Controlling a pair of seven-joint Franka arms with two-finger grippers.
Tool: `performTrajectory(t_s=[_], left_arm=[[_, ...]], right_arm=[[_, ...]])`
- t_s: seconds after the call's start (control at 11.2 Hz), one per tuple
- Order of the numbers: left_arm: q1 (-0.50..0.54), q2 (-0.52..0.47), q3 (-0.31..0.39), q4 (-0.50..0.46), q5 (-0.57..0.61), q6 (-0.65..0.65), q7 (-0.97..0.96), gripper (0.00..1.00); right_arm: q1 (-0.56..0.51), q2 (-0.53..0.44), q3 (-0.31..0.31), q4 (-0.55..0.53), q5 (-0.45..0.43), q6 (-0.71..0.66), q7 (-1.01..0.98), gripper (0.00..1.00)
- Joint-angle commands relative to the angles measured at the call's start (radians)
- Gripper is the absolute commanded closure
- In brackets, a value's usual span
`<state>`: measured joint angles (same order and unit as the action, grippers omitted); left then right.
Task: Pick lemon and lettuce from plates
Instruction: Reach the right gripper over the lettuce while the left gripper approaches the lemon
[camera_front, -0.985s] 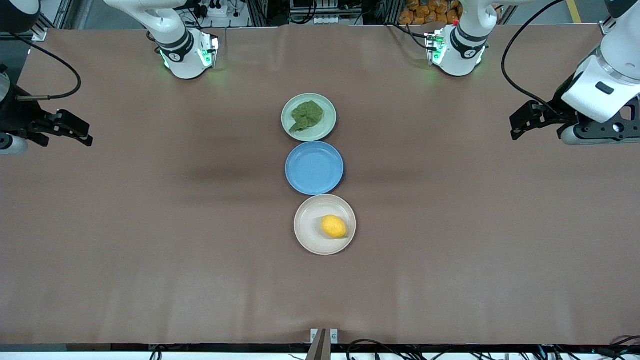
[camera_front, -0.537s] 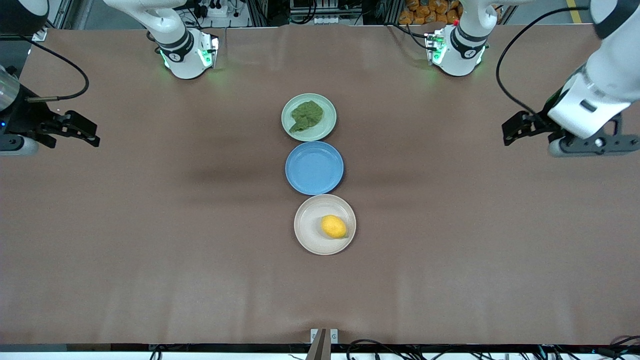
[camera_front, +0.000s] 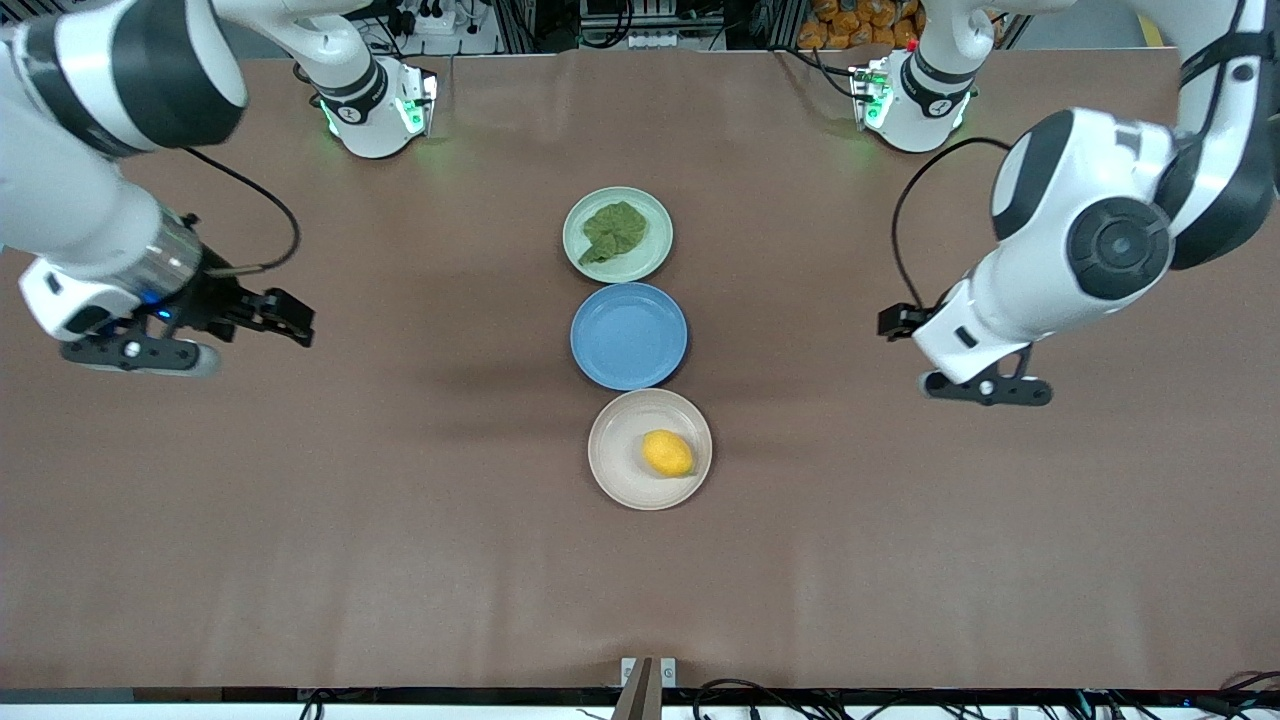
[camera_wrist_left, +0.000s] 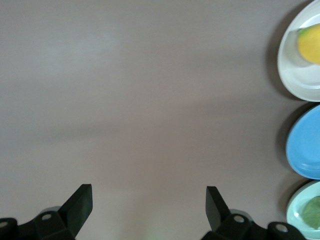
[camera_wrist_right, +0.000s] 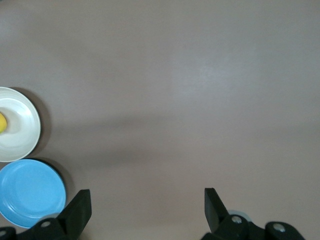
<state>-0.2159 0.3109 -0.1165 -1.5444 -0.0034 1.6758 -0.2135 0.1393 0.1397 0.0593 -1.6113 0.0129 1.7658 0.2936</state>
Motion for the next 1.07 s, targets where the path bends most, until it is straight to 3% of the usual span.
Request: performTrajectory(t_s=[0.0, 0.18, 0.45, 0.72, 0.99], left_arm=[[-0.072, 0.106, 0.005, 0.041, -0.041, 0.077, -0.065, 0.0], [-0.077, 0.126, 0.011, 0.078, -0.04, 0.09, -0.061, 0.0], [-0.004, 0.114, 0.015, 0.084, -0.043, 0.09, -0.093, 0.0], [0.033, 0.06, 0.011, -0.02, -0.037, 0.102, -0.072, 0.0], [0.044, 0.037, 0.011, -0.078, -0.027, 0.101, -0.034, 0.0]], right_arm=[[0.046, 0.035, 0.065, -0.085, 0.009, 0.119, 0.19, 0.0], [0.072, 0.034, 0.118, -0.157, 0.009, 0.138, 0.243, 0.0], [0.075, 0.032, 0.279, -0.318, 0.009, 0.245, 0.408, 0.0], [0.088, 0.035, 0.44, -0.51, 0.009, 0.49, 0.667, 0.0], [0.16, 0.098, 0.539, -0.582, 0.006, 0.63, 0.914, 0.0]])
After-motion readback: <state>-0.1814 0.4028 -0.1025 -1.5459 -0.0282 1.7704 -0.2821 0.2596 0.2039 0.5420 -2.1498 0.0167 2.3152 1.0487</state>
